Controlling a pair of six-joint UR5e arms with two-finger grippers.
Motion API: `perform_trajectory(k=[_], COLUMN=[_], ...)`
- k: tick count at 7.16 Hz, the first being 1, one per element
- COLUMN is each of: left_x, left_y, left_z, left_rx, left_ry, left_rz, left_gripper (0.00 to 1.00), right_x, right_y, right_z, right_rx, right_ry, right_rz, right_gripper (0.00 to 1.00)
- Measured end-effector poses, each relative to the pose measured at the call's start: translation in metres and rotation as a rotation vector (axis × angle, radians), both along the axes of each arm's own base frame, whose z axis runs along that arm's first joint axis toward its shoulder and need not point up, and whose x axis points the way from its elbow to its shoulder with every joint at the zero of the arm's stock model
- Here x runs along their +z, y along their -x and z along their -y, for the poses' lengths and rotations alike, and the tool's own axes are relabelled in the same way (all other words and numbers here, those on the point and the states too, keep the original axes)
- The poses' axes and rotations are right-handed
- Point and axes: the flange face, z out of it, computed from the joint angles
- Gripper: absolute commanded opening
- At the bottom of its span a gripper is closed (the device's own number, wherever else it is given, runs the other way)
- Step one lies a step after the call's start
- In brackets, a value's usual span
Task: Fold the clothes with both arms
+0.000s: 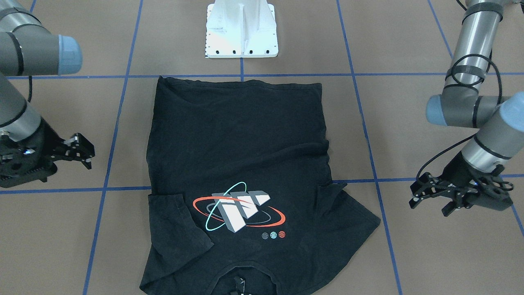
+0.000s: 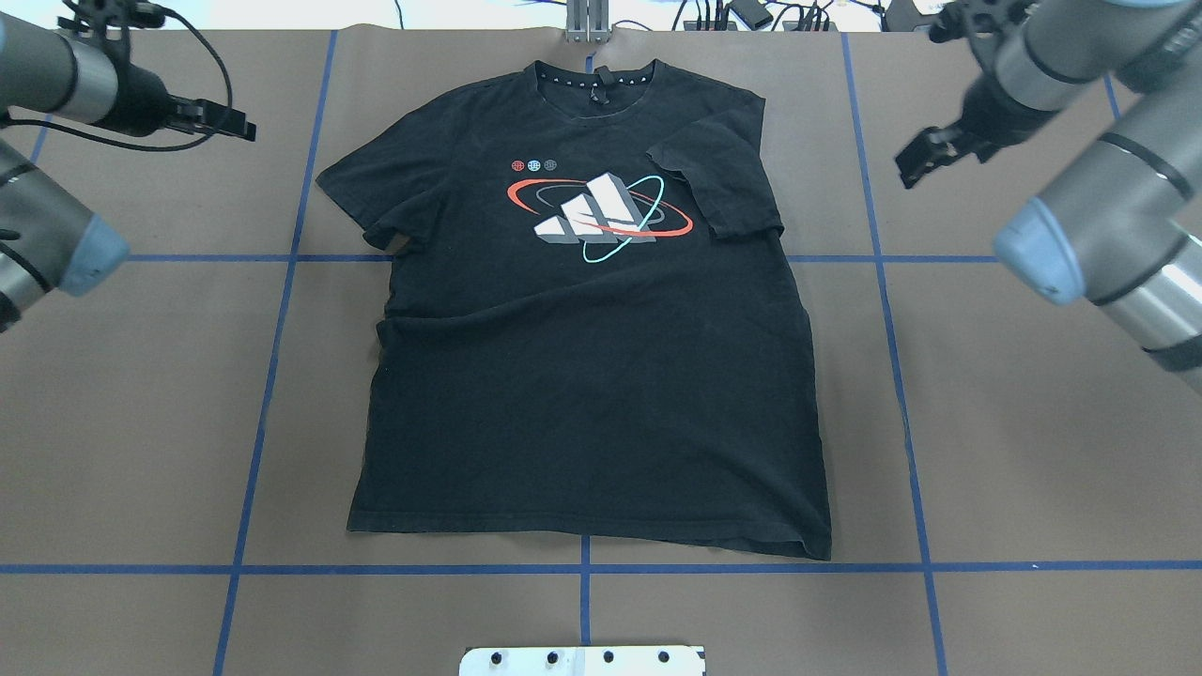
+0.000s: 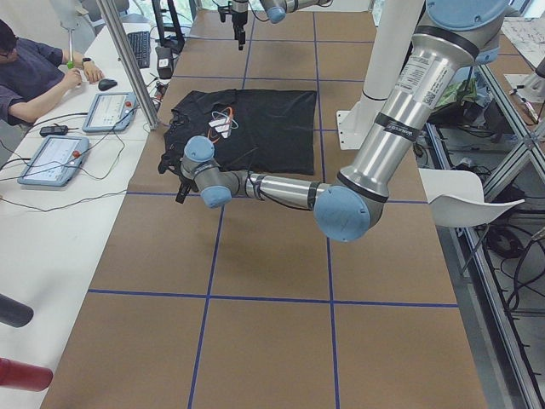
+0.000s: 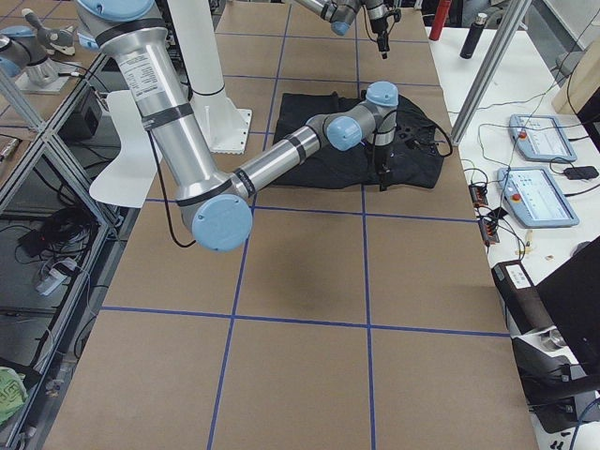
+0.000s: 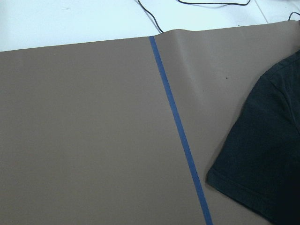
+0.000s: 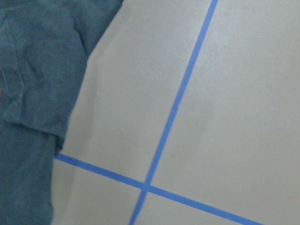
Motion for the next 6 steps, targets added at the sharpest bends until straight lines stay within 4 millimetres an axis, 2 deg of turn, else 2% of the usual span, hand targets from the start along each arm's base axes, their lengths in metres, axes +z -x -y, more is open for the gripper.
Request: perform_trajectory(k=[2, 3, 4, 6], left_x=[-0.001, -0.005, -0.008, -0.007], left_y=[-0.053, -0.080, -0.099, -0.114], left_z=[-0.002, -0.007, -0.011, -0.010], left_rx=[-0.060, -0.099, -0.136, -0.175], left_ry=[0.019, 0.036, 0.045, 0.052], left_rz=[-0.017, -0.024, -0.025, -0.012], left_gripper=[0.97, 0.83, 0.71, 0.68], right_x=[0.053, 0.067, 0.073, 0.077], right_y=[-0.059, -0.078, -0.086, -0.090], right_z=[-0.020, -0.025, -0.026, -0.027], right_rx=[-0.060, -0.074, -0.080, -0.082], right_ry=[-0.008, -0.009, -0.010, -0.009], right_rz=[-0.001, 0.005, 0.008, 0.007], right_gripper=[1.00, 1.00, 1.00, 1.00])
